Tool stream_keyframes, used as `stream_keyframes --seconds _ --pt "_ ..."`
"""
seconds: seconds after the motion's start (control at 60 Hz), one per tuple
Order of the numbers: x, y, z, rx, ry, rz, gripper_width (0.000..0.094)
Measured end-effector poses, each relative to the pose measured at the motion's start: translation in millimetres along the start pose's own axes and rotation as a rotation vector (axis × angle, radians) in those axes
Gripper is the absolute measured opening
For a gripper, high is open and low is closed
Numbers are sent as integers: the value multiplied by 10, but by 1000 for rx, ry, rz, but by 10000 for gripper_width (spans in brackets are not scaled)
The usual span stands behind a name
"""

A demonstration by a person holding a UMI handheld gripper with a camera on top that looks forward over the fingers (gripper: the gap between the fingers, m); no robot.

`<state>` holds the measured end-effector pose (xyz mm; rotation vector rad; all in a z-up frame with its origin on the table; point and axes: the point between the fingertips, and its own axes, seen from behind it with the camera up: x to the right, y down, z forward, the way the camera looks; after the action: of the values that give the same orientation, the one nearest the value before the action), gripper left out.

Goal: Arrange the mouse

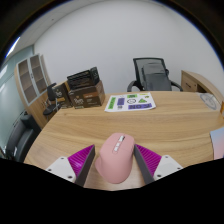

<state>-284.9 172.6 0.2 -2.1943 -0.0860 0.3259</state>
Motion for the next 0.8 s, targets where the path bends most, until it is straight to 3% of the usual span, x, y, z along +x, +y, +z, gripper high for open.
stream_keyframes --seconds 0.117,0.167,0.217,0.417,0.55,0.8 --pt "28 -53 99 3 -12 -41 780" --pt "17 -70 152 6 2 -74 708" --pt "46 -60 171 14 24 -118 572" --pt "92 -27 152 17 75 -156 434" --pt "11 -75 23 -36 74 -63 430" --pt "283 -1698 -1423 268 153 -66 430"
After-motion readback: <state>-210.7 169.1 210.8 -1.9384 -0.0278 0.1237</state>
